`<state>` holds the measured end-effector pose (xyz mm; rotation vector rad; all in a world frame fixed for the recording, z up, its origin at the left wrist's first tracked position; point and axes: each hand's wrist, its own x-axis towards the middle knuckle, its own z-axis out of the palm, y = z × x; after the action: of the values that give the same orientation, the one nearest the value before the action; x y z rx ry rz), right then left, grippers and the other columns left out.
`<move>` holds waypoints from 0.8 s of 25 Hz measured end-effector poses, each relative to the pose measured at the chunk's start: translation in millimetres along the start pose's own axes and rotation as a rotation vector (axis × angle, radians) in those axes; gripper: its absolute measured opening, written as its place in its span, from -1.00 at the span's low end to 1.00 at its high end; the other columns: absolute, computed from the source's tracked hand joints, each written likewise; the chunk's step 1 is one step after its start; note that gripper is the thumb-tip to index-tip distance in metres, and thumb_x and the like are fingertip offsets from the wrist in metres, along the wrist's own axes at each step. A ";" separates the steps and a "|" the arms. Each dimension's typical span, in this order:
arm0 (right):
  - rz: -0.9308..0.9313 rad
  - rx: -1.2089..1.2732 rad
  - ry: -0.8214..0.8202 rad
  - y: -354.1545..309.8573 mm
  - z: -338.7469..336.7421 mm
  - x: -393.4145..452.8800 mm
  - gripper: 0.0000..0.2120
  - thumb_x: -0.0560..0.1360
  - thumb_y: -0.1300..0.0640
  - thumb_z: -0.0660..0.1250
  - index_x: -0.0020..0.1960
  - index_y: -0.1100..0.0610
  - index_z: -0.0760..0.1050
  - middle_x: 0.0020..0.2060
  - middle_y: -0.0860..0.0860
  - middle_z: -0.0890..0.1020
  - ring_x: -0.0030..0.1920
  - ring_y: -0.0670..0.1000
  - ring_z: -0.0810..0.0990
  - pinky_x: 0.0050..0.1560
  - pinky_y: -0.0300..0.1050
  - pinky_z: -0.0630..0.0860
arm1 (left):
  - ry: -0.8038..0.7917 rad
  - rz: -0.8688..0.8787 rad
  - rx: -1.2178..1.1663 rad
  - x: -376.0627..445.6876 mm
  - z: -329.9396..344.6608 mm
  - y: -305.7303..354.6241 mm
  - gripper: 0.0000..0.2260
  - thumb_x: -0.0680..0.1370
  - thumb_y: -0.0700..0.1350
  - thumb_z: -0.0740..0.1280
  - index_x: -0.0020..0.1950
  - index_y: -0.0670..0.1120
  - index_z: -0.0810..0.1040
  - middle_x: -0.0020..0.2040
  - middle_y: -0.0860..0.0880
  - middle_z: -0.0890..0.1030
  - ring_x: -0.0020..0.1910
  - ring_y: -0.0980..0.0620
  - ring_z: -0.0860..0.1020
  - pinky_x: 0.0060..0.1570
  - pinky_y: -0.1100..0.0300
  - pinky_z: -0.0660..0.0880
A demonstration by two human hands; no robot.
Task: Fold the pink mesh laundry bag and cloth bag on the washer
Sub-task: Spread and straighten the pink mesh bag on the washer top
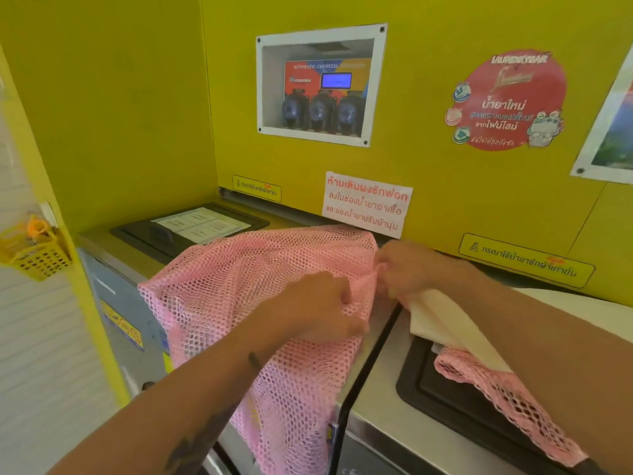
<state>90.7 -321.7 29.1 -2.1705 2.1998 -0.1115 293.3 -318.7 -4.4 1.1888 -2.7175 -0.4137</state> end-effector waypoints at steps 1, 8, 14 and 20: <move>0.022 0.097 0.056 2.8 -9.8 2.9 -0.80 0.47 0.18 0.25 0.01 0.19 0.59 0.08 0.14 0.65 0.03 0.16 0.62 -0.09 0.03 0.56 | 0.049 0.018 0.022 1.4 2.3 -2.1 -0.72 0.47 0.13 0.32 0.09 0.04 0.49 0.03 0.06 0.48 0.02 -0.02 0.48 0.01 0.07 0.46; -0.014 0.366 0.366 -8.8 -12.8 -1.0 -0.80 0.45 0.29 0.30 0.01 0.10 0.38 0.06 0.05 0.49 0.05 0.13 0.52 -0.11 0.07 0.58 | 0.497 -0.155 -0.543 19.3 -21.3 -35.2 -0.86 0.64 -0.11 0.21 0.17 0.00 0.48 -0.20 -0.01 0.60 -0.47 0.12 0.46 -0.54 0.38 0.36; 0.034 -0.020 0.428 -32.1 -7.0 6.3 -0.81 0.52 0.04 0.25 0.03 0.11 0.53 0.06 0.10 0.48 0.09 0.15 0.48 0.03 0.08 0.51 | 0.552 -0.239 -0.416 25.4 -21.8 -62.6 -0.88 0.65 -0.11 0.17 0.15 -0.01 0.45 -0.36 0.01 0.50 -0.50 0.11 0.37 -0.55 0.27 0.29; -0.188 0.127 0.172 -56.4 -9.0 -7.7 -0.78 0.48 0.07 0.31 0.12 0.02 0.52 -0.06 -0.07 0.57 0.01 0.05 0.56 -0.12 -0.05 0.50 | 0.583 -0.334 -0.302 30.7 -7.0 -95.2 -0.82 0.62 -0.15 0.19 0.17 -0.08 0.52 -0.32 -0.03 0.56 -0.43 0.05 0.46 -0.45 0.21 0.34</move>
<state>146.2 -314.6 42.8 -2.3707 1.9989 -0.4482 340.5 -404.4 -26.3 1.4051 -1.9010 -0.4151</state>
